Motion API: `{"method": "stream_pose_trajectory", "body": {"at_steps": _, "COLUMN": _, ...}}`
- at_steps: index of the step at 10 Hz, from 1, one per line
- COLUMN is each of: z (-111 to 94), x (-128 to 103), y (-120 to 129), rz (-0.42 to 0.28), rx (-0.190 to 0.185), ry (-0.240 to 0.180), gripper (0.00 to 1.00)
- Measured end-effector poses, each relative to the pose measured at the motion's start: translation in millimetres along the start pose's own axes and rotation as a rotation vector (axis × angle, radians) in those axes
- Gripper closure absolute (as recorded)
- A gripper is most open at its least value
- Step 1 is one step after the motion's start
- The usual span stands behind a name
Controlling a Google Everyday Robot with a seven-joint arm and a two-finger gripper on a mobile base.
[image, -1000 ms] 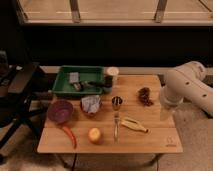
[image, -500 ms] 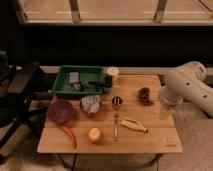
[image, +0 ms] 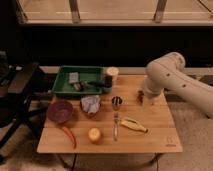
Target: Wipe tray with towel
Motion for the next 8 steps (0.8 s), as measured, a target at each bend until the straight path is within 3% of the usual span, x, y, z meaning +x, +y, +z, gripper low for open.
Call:
{"method": "stream_pose_trajectory", "body": {"at_steps": 1, "z": 6.3, "x": -19.2, "y": -17.9, "rz": 0.004, "rx": -0.002, "ry": -0.051, "gripper": 0.35}}
{"method": "stream_pose_trajectory", "body": {"at_steps": 6, "z": 9.4, "x": -23.9, "y": -27.0, "rz": 0.001, "rx": -0.001, "ry": -0.072, "gripper": 0.35}}
{"method": "stream_pose_trajectory", "body": {"at_steps": 8, "z": 15.0, "x": -41.8, "y": -41.0, "rz": -0.053, "rx": 0.005, "ry": -0.106, "gripper": 0.35}}
